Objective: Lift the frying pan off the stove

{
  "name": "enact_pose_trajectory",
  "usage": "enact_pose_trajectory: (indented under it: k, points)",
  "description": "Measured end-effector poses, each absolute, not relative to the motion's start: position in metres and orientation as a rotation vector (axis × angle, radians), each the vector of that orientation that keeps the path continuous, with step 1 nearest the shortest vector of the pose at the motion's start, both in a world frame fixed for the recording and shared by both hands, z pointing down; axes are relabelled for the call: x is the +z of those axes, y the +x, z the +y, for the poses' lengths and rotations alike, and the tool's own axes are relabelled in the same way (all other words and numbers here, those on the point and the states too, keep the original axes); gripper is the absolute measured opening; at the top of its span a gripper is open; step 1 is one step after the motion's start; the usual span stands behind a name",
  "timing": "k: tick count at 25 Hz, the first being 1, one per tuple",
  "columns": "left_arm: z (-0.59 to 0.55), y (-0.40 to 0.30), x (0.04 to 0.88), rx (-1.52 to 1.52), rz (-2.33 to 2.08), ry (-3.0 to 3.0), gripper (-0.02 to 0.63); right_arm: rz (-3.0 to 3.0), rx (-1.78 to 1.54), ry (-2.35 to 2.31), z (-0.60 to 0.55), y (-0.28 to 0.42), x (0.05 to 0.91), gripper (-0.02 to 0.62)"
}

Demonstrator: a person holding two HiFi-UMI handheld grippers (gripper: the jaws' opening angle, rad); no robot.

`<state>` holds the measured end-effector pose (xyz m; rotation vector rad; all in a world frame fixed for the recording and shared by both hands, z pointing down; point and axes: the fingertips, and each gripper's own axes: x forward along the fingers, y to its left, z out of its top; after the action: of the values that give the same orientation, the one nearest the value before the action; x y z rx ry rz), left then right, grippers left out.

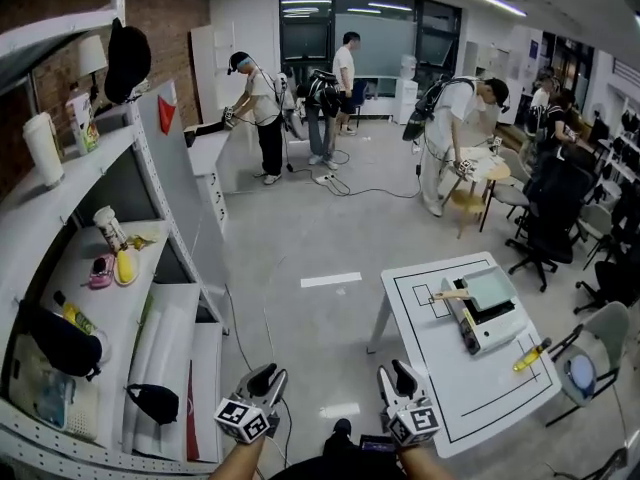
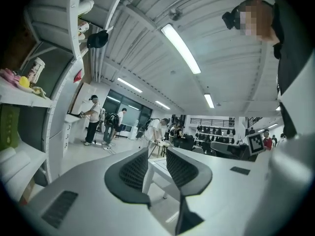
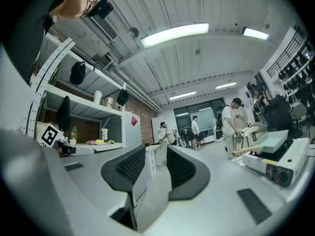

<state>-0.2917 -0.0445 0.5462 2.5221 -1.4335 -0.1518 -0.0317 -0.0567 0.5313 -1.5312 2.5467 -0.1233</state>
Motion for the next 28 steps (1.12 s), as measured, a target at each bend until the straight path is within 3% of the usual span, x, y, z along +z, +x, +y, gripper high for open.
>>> enact_pose_trajectory:
  k: [11, 28]
  points:
    - [-0.214, -0.269, 0.526, -0.133, -1.441, 2.566, 0.115, 2.532, -0.16, -1.528, -0.214, -0.013, 0.525, 0.147]
    - [-0.411, -0.273, 0.536, -0.069, -1.267, 2.645, 0.115, 2.485, -0.173, -1.663, -0.343, 0.01, 0.552, 0.146]
